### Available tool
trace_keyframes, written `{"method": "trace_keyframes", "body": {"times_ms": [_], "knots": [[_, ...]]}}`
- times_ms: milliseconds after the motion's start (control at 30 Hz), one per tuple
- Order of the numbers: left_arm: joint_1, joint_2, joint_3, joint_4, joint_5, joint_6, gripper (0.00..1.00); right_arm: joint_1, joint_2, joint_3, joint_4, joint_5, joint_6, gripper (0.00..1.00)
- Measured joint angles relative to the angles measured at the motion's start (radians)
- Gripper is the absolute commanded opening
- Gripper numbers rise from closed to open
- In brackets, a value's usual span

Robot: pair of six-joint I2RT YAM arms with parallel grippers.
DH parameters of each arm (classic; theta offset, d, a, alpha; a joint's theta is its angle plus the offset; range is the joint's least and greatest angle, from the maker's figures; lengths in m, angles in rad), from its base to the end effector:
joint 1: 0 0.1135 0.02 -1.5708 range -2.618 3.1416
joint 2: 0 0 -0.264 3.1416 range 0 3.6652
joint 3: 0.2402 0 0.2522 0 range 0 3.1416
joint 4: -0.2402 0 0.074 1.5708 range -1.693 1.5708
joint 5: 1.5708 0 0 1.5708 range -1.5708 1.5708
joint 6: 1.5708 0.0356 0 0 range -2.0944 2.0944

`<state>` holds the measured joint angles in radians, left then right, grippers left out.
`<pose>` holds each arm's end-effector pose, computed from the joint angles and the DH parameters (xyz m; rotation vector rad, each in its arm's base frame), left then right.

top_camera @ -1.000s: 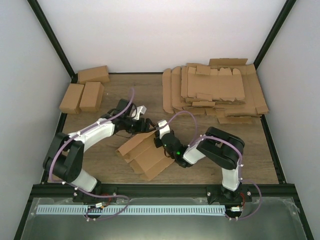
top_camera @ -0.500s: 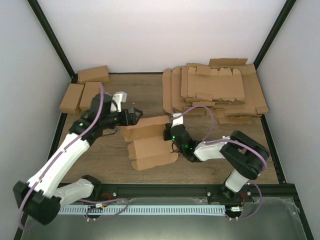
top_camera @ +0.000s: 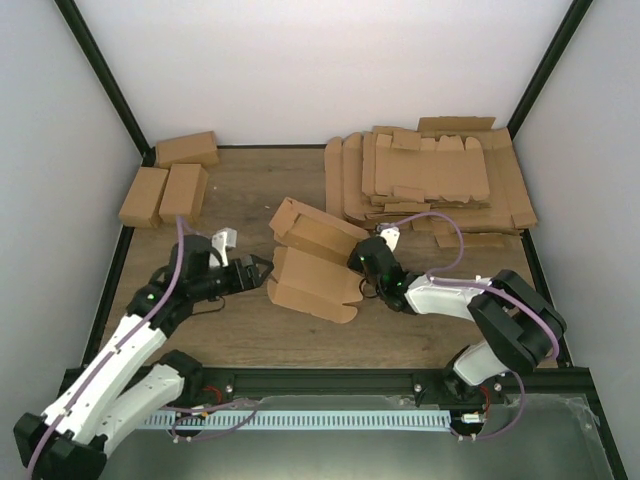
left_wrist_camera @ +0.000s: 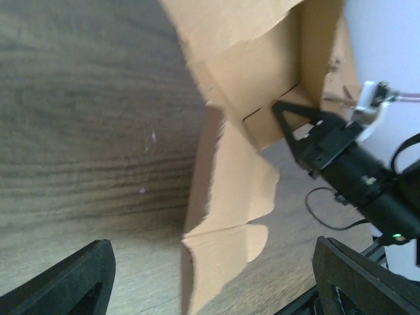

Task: Fold the paper box

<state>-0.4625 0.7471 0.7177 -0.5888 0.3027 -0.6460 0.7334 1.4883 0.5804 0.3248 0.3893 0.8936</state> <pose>0.1393 -0.0813 0.2831 -0.0307 2.3219 -0.9288 0.2212 0.1811 0.1616 0.3981 2.1175 0.5480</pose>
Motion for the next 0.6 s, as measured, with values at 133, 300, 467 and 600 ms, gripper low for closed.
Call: {"method": "trace_keyframes", "body": {"times_ms": [133, 300, 467, 600], "knots": [[0.0, 0.074, -0.068, 0.069, 0.039, -0.042, 0.76, 0.0, 0.0, 0.0, -0.005, -0.004, 0.015, 0.01], [0.0, 0.166, -0.072, 0.156, 0.057, -0.054, 0.56, 0.0, 0.0, 0.0, -0.003, -0.011, 0.022, 0.01], [-0.002, 0.235, -0.073, 0.241, 0.085, -0.052, 0.33, 0.0, 0.0, 0.0, -0.004, -0.022, 0.032, 0.01], [-0.007, 0.299, -0.073, 0.275, 0.095, -0.03, 0.07, 0.0, 0.0, 0.0, -0.004, -0.039, 0.053, 0.02]]}}
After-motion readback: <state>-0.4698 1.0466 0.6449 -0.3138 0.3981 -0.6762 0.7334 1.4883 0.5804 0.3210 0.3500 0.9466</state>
